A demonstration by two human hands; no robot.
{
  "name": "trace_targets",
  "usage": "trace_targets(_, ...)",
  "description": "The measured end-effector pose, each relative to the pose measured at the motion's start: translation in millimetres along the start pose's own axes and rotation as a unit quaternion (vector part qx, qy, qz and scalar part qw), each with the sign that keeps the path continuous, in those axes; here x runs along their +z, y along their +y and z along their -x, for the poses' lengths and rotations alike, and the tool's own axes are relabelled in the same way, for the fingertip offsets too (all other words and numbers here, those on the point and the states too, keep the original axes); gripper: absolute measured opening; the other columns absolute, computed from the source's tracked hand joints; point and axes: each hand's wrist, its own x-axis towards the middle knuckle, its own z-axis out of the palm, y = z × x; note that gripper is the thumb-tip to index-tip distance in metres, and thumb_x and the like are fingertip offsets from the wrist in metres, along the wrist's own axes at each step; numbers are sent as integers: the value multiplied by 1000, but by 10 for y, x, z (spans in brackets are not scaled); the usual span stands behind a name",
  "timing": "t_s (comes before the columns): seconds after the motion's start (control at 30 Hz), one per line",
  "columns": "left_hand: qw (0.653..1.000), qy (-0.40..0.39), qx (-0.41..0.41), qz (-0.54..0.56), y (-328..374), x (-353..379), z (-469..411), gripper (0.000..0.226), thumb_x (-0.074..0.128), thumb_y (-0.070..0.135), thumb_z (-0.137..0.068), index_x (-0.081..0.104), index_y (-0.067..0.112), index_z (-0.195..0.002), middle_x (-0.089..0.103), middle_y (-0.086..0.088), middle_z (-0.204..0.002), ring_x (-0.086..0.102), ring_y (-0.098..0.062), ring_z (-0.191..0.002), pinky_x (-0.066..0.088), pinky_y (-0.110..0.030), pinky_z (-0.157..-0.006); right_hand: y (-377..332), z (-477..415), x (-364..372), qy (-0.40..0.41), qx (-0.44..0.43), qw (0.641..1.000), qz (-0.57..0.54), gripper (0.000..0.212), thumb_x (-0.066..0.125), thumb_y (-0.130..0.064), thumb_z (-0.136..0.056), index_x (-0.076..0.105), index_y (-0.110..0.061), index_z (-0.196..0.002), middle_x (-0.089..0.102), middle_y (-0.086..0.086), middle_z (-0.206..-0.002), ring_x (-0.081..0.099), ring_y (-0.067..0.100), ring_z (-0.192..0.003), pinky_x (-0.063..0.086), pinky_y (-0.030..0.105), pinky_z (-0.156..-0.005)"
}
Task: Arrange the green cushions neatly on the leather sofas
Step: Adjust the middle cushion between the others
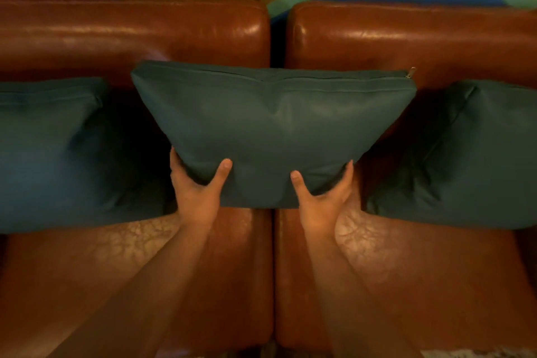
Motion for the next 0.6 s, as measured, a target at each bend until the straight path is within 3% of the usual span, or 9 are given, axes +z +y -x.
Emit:
trace_targets(0.1, 998, 13, 22, -55, 158, -51, 23, 122, 92, 68, -64, 30, 30, -161, 44, -1, -159, 45, -16, -146, 43, -48, -118, -93, 7, -38, 45, -32, 998, -2, 129, 82, -81, -62, 24, -26, -164, 33, 8, -164, 34, 26, -153, 35, 55, -122)
trace_targets(0.17, 986, 45, 100, -128, 339, -135, 114, 122, 96, 53, -67, 28, 21, -164, 34, -11, -162, 37, -23, -151, 37, -45, -123, -175, 83, -167, 90, -97, 989, 73, 120, 82, -73, -69, 25, -29, -164, 25, 11, -168, 31, 31, -154, 34, 57, -121)
trace_targets(0.27, 928, 48, 294, -225, 703, -227, 180, 99, 94, 30, -76, 42, 19, -159, 24, -23, -165, 27, -33, -154, 25, -39, -127, -380, 123, -283, 69, -300, 941, 142, 93, 84, -57, -82, 39, -33, -160, 19, 18, -171, 26, 43, -155, 29, 57, -124)
trace_targets(0.33, 879, 14, 365, -307, 835, -175, 104, 78, 87, 31, -82, 54, 25, -152, 28, -21, -166, 29, -40, -152, 25, -44, -126, -581, 50, -223, 17, -351, 915, 198, 84, 85, -48, -83, 46, -39, -157, 16, 17, -173, 17, 48, -156, 24, 58, -126)
trace_targets(0.43, 835, -35, 353, -421, 958, -99, -12, 69, 81, 41, -85, 57, 34, -149, 38, -12, -164, 33, -45, -147, 35, -60, -116, -678, -92, -149, -21, -325, 895, 304, 86, 84, -52, -81, 44, -44, -157, 18, 11, -174, 19, 49, -154, 29, 64, -122)
trace_targets(0.5, 832, -26, 348, -432, 1129, -116, -53, 70, 78, 52, -80, 58, 36, -145, 42, -11, -158, 38, -44, -140, 38, -63, -111, -794, -124, -196, -8, -326, 899, 292, 78, 81, -57, -79, 53, -41, -150, 28, 13, -168, 26, 48, -150, 30, 65, -119)
trace_targets(0.6, 808, -24, 388, -443, 1395, -149, -193, 76, 62, 70, -84, 52, 37, -151, 39, -11, -161, 35, -42, -146, 25, -62, -121, -1146, -162, -274, 12, -384, 893, 236, 68, 68, -59, -84, 58, -35, -147, 33, 16, -165, 21, 44, -155, 19, 64, -124)
